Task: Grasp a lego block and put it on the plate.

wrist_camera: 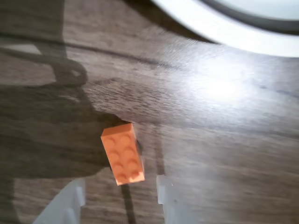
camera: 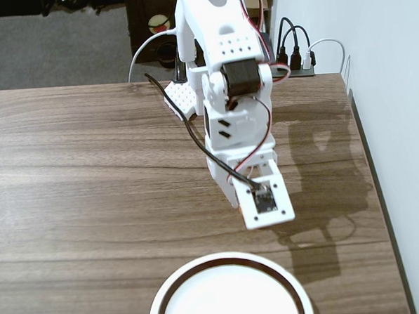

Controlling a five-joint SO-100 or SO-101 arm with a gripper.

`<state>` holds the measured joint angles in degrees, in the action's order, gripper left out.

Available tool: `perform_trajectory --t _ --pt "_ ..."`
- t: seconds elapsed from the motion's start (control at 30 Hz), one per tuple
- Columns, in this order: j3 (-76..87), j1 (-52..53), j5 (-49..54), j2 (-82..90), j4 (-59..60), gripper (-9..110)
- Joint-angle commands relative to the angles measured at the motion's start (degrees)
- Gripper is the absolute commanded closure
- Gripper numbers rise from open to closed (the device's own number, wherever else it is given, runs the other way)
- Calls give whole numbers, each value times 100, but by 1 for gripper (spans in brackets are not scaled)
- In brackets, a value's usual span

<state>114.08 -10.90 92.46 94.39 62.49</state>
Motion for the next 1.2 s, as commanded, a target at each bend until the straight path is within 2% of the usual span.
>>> perform_trajectory --t 0.0,0.47,0.67,1.17 --pt "-237 -35 26 -62 -114 81" --pt "-272 18 132 -536 -466 81" --pt "-325 -18 132 -598 -475 92" --pt "-272 -62 53 -536 -554 97"
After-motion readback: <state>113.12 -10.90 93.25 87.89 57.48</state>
